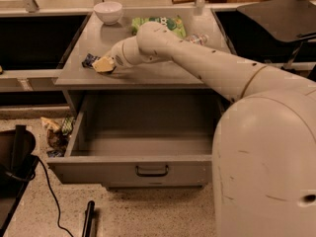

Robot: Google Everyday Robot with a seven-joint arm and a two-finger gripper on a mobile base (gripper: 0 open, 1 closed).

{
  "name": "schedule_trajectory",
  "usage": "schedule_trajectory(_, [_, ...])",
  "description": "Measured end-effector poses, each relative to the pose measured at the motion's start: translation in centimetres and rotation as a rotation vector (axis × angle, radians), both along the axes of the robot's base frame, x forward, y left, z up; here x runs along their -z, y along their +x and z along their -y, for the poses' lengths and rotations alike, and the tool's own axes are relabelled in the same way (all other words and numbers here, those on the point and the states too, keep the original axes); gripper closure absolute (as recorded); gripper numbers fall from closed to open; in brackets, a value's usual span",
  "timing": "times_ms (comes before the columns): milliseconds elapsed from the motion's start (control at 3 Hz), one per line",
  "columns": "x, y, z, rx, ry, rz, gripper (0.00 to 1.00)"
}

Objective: Place rxbar blueberry into top drawer

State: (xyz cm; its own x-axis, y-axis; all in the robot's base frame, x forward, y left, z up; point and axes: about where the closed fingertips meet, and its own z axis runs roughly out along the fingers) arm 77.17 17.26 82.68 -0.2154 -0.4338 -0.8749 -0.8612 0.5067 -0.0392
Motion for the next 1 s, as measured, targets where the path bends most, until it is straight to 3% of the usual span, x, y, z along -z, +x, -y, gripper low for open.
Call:
schedule_trajectory(333, [-2.3, 0.4, 1.8, 0.022, 0.09, 0.052, 1.0])
schedule_trajectory(667, [-7.2, -1.5, 4.6, 0.039, 0.144, 0.16, 1.0])
schedule_trajectory(1000, [-11.2, -5.1, 7.7, 0.07, 0.145, 0.204, 1.0])
